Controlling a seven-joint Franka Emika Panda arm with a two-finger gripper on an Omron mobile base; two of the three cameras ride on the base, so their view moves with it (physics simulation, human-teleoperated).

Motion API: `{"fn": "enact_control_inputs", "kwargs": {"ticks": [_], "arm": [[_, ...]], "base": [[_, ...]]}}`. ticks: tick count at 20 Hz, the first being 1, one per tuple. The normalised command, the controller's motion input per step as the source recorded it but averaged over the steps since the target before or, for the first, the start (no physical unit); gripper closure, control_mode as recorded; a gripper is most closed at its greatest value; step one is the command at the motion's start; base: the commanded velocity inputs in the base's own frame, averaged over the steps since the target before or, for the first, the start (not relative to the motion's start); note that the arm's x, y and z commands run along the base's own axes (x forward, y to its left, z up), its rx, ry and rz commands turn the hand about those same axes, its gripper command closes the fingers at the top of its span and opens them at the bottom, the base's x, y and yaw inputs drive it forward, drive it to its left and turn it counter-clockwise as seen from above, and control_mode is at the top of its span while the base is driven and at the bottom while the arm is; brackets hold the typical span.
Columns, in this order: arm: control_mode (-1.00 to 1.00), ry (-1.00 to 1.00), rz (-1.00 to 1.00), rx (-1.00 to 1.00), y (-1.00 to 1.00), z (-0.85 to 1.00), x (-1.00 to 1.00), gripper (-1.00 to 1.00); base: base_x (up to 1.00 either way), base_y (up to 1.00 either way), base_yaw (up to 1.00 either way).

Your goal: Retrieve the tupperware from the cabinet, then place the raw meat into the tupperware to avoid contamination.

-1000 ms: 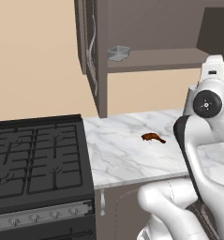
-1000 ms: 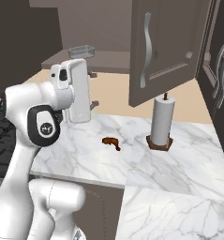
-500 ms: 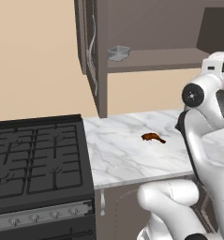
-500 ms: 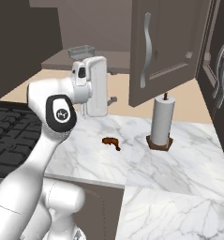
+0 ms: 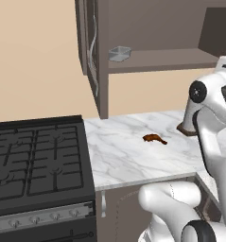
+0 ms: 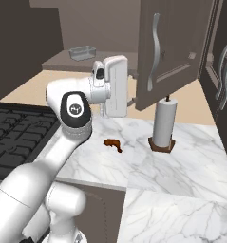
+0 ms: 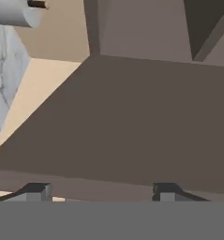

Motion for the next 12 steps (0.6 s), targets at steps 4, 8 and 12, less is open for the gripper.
{"fn": "enact_control_inputs", "kwargs": {"ticks": [4, 8, 12], "arm": [[-1.00, -0.06, -0.19, 0.00, -0.78, 0.00, -0.05, -1.00], [-1.00, -0.06, -0.17, 0.00, -0.84, 0.00, -0.05, -1.00], [-1.00, -0.02, -0.14, 0.00, -0.86, -0.11, 0.00, -1.00]], "base": [[0.00, 0.00, 0.00], [0.00, 0.00, 0.00], [0.00, 0.00, 0.00]]}}
